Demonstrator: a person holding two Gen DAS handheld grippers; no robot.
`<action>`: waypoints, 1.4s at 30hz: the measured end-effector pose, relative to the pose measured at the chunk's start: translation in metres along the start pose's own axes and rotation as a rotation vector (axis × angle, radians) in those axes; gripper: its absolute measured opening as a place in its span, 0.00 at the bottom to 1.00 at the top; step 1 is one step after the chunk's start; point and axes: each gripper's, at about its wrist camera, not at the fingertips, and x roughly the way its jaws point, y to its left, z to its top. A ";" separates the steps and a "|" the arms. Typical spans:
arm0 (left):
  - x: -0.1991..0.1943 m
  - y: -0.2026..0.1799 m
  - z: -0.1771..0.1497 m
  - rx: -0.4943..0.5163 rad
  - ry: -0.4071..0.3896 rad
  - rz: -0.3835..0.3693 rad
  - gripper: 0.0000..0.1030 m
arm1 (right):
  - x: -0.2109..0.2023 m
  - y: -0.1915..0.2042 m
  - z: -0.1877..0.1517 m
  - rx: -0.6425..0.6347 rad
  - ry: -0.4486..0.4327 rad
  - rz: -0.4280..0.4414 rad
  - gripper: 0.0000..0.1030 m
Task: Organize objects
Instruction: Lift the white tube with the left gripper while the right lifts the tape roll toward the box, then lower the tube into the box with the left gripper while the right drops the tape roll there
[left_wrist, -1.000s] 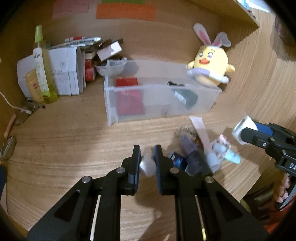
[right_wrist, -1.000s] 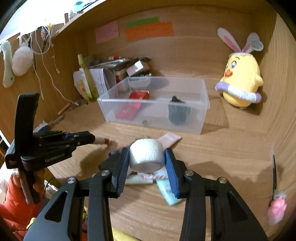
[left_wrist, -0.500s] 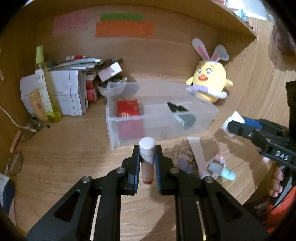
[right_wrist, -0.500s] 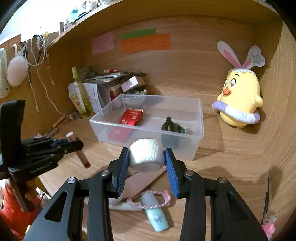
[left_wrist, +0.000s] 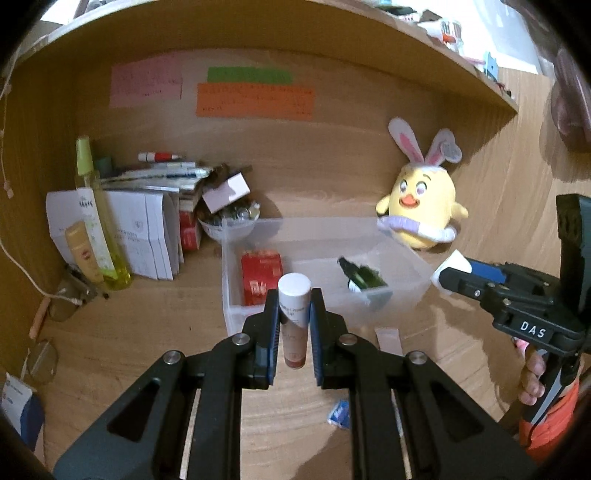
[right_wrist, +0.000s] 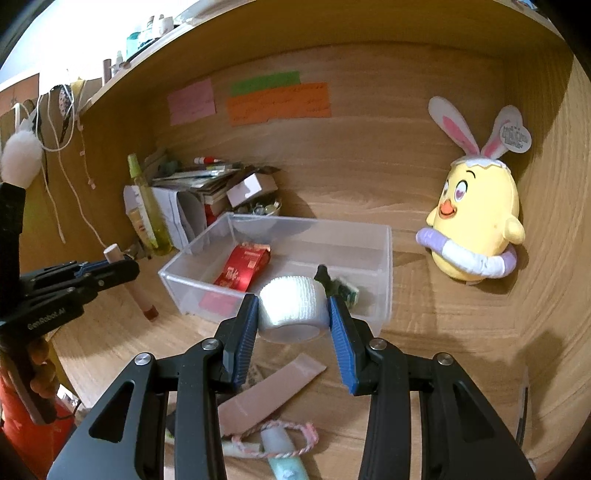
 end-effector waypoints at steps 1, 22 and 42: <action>0.000 0.001 0.003 -0.002 -0.008 0.003 0.14 | 0.001 -0.001 0.002 0.001 -0.004 -0.002 0.34; 0.034 0.019 0.049 -0.081 -0.062 -0.004 0.14 | 0.047 -0.020 0.035 0.012 0.013 -0.016 0.35; 0.100 0.016 0.031 -0.049 0.086 0.042 0.14 | 0.111 -0.004 0.020 -0.006 0.178 0.043 0.35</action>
